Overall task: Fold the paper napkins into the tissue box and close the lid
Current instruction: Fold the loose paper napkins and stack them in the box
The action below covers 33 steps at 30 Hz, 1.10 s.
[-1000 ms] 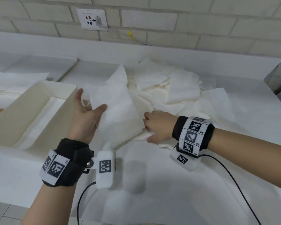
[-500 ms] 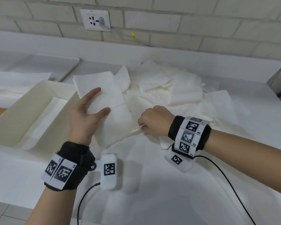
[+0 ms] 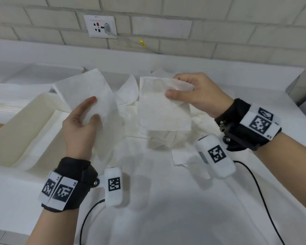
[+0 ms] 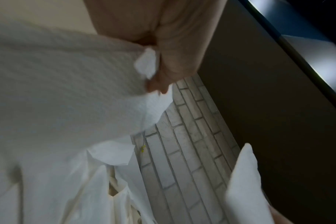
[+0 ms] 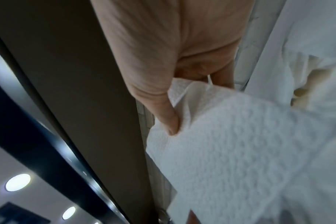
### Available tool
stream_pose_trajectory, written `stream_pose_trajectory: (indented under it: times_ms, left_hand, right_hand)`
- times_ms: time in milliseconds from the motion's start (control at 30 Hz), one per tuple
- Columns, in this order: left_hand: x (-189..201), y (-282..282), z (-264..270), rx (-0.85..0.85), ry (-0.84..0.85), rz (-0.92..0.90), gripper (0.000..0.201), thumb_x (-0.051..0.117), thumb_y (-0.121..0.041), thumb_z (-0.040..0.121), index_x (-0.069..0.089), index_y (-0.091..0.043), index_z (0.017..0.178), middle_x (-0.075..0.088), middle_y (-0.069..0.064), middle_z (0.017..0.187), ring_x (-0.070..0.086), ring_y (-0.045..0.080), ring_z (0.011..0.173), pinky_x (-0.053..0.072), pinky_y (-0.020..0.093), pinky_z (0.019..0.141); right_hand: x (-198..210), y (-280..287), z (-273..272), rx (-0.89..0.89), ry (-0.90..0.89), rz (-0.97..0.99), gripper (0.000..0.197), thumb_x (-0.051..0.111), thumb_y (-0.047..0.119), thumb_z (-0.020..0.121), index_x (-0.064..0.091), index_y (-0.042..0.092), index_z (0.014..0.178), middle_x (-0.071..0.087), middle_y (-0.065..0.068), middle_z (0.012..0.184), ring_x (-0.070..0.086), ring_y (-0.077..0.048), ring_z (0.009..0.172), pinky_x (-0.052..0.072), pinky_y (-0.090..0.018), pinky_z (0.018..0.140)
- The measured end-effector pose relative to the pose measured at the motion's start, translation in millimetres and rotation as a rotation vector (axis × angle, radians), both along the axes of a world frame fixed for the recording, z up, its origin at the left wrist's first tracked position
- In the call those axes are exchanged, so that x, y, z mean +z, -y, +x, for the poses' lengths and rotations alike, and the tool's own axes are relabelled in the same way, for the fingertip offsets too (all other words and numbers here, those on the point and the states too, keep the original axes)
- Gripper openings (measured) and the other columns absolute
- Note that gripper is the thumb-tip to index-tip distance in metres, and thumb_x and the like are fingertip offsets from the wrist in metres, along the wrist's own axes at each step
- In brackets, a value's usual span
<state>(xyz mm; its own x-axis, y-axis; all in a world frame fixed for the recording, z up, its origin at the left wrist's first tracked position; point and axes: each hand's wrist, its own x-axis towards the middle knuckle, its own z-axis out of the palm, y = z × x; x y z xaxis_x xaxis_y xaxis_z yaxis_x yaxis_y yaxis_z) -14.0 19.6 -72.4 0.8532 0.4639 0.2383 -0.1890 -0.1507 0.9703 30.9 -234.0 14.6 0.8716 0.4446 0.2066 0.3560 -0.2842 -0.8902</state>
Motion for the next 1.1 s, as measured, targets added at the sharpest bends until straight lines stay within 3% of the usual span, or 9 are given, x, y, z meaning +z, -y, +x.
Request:
stream_pose_trajectory:
  times_ms: [100, 167, 300, 400, 533, 633, 767, 967, 1100]
  left_hand:
    - [17, 18, -8, -0.149, 0.039, 0.013, 0.020, 0.056, -0.021, 0.094, 0.069, -0.020, 0.109, 0.067, -0.021, 0.105, 0.057, -0.009, 0.108, 0.040, 0.010, 0.096]
    - [29, 34, -16, -0.257, 0.065, 0.030, 0.027, 0.049, -0.035, 0.091, 0.069, -0.020, 0.101, 0.069, -0.027, 0.092, 0.057, -0.016, 0.099, 0.037, -0.001, 0.083]
    - [34, 47, -21, -0.430, 0.045, -0.013, 0.019, 0.056, -0.034, 0.081, 0.071, -0.025, 0.087, 0.073, -0.018, 0.085, 0.066, -0.003, 0.086, 0.047, 0.012, 0.076]
    - [32, 44, -18, -0.387, 0.027, -0.069, 0.016, 0.060, -0.029, 0.085, 0.074, -0.028, 0.077, 0.074, -0.009, 0.082, 0.069, 0.006, 0.078, 0.052, 0.018, 0.068]
    - [33, 41, -18, -0.323, 0.051, -0.142, 0.021, 0.057, -0.020, 0.092, 0.071, -0.022, 0.076, 0.072, -0.010, 0.075, 0.066, 0.004, 0.071, 0.050, 0.015, 0.064]
    - [33, 40, -17, -0.322, 0.043, -0.169, 0.014, 0.057, -0.023, 0.090, 0.069, -0.017, 0.088, 0.072, -0.010, 0.080, 0.066, 0.005, 0.077, 0.050, 0.016, 0.069]
    - [30, 37, -12, -0.254, -0.014, -0.093, 0.010, 0.060, -0.027, 0.089, 0.069, -0.024, 0.093, 0.071, -0.017, 0.088, 0.064, -0.001, 0.087, 0.048, 0.012, 0.076]
    - [37, 33, -10, -0.186, -0.067, 0.023, 0.033, 0.041, -0.035, 0.099, 0.070, -0.021, 0.101, 0.066, -0.020, 0.106, 0.050, -0.024, 0.099, 0.030, -0.007, 0.080]
    - [46, 41, -16, -0.278, -0.084, 0.031, 0.047, 0.047, -0.057, 0.088, 0.072, -0.020, 0.103, 0.070, -0.013, 0.109, 0.057, -0.002, 0.111, 0.038, 0.020, 0.101]
  right_hand:
    - [3, -6, -3, 0.038, -0.095, 0.082, 0.008, 0.066, 0.010, 0.081, 0.062, 0.015, 0.075, 0.063, 0.014, 0.063, 0.059, -0.001, 0.062, 0.047, -0.014, 0.061]
    - [1, -13, -4, 0.050, -0.119, 0.079, 0.007, 0.065, 0.008, 0.081, 0.063, 0.013, 0.077, 0.063, 0.013, 0.064, 0.060, -0.002, 0.063, 0.047, -0.014, 0.061]
    - [-4, -24, -4, 0.031, -0.142, 0.078, 0.005, 0.065, 0.011, 0.084, 0.063, 0.007, 0.082, 0.062, 0.003, 0.073, 0.060, -0.008, 0.068, 0.047, -0.016, 0.062]
    - [-8, -28, -4, 0.009, -0.150, 0.093, 0.021, 0.058, 0.020, 0.090, 0.064, 0.001, 0.084, 0.057, -0.008, 0.074, 0.055, -0.017, 0.068, 0.043, -0.020, 0.056]
    - [-9, -24, -3, 0.092, -0.243, 0.202, 0.014, 0.052, 0.010, 0.093, 0.065, 0.014, 0.090, 0.068, 0.008, 0.073, 0.063, -0.005, 0.067, 0.050, -0.018, 0.058]
    - [-12, -22, -3, 0.179, -0.242, 0.232, 0.025, 0.062, 0.000, 0.074, 0.063, 0.015, 0.093, 0.070, 0.009, 0.073, 0.066, -0.002, 0.069, 0.052, -0.018, 0.061]
    - [-6, -24, -2, 0.049, -0.046, 0.199, 0.026, 0.067, -0.010, 0.070, 0.064, 0.013, 0.082, 0.067, 0.007, 0.069, 0.061, -0.002, 0.064, 0.052, -0.019, 0.063]
    - [14, -24, -4, -0.209, 0.467, -0.132, 0.013, 0.057, 0.012, 0.072, 0.067, 0.005, 0.077, 0.061, -0.003, 0.069, 0.052, -0.010, 0.065, 0.039, -0.011, 0.060]
    - [16, -32, -7, -0.172, 0.493, -0.186, 0.013, 0.058, 0.009, 0.075, 0.069, 0.005, 0.080, 0.064, -0.007, 0.075, 0.052, -0.017, 0.073, 0.038, -0.012, 0.062]
